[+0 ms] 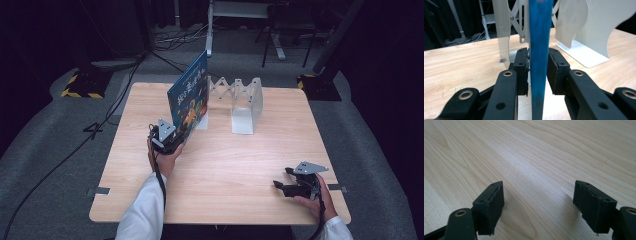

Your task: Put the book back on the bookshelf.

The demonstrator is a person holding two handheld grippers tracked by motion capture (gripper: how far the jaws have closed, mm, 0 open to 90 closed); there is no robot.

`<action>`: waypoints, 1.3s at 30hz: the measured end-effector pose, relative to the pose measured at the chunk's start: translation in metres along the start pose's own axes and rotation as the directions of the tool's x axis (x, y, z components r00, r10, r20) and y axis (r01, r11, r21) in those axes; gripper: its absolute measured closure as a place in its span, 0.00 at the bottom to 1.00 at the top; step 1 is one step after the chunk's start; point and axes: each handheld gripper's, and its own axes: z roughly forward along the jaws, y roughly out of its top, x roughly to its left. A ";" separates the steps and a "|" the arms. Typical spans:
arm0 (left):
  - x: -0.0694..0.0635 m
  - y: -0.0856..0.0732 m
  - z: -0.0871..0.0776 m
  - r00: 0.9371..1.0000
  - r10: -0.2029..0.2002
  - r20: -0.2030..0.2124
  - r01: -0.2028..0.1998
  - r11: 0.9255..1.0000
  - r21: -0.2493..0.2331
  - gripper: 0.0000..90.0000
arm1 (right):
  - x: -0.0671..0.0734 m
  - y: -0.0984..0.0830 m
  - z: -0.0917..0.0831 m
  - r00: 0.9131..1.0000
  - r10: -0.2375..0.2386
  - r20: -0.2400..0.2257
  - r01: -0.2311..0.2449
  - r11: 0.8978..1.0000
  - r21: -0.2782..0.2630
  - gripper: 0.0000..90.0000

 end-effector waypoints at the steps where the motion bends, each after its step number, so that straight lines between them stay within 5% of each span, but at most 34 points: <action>1: 0.000 -0.001 -0.001 1.000 -0.001 0.010 0.001 1.000 0.006 0.80 | 0.000 0.000 0.000 1.000 0.000 0.000 0.000 1.000 0.000 0.28; 5: 0.004 -0.008 -0.005 0.999 -0.005 0.036 0.004 1.000 0.015 0.89 | 0.000 0.000 0.000 1.000 0.000 0.000 0.000 1.000 -0.001 0.28; 12: -0.002 -0.011 -0.003 1.000 0.014 0.022 -0.014 1.000 0.015 0.90 | 0.000 0.000 0.000 1.000 0.000 -0.001 0.000 1.000 -0.002 0.28; 21: -0.017 -0.003 0.011 0.995 -0.095 -0.028 0.096 0.995 0.020 0.90 | 0.001 0.000 0.001 1.000 0.001 -0.002 -0.001 1.000 -0.003 0.28; 28: -0.030 0.000 0.021 0.995 -0.086 -0.043 0.087 0.996 0.012 0.88 | 0.001 0.000 0.001 1.000 0.001 -0.003 -0.001 1.000 -0.003 0.28; 39: -0.037 0.002 0.036 0.986 -0.148 -0.079 0.148 0.989 -0.001 0.86 | 0.001 0.000 0.001 1.000 0.000 -0.002 0.000 1.000 -0.004 0.28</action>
